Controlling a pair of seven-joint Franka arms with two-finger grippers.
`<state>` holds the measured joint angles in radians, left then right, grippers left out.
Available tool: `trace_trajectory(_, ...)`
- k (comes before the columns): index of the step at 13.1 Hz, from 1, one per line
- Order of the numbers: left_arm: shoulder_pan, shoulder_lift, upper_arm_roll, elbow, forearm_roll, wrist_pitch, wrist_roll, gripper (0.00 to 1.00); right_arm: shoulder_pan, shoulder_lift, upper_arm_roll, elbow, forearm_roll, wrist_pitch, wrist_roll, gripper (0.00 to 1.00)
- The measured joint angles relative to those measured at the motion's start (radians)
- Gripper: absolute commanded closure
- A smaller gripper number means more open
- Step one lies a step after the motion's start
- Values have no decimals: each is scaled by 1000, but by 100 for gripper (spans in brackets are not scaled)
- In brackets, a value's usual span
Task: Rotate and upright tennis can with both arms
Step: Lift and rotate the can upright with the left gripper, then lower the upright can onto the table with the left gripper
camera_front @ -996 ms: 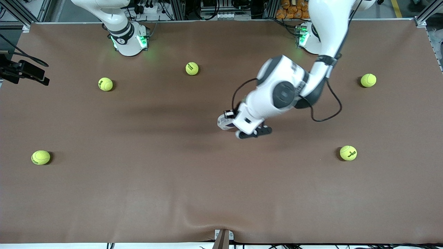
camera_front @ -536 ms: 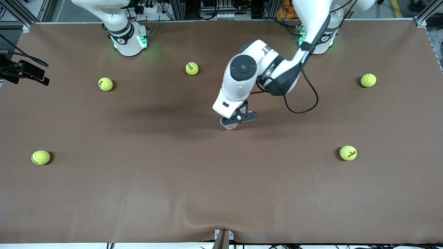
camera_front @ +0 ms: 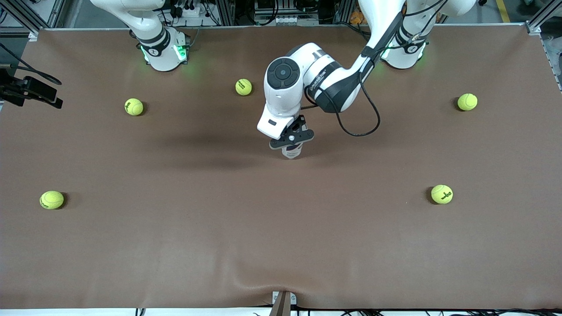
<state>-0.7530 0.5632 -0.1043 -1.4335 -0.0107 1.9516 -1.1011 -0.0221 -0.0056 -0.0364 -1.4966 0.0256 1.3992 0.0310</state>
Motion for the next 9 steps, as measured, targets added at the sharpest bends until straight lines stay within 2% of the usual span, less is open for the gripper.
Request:
trace_trajectory(4,-5,11,2,7,0,0,-5,100,0,0,0,0,0,0,0,0)
trace_trajectory(6,-5,13,2,9,0,0,-5,80,0,0,0,0,0,0,0,0)
trace_trajectory(9,-5,15,3,11,0,1,-5,78,0,0,0,0,0,0,0,0)
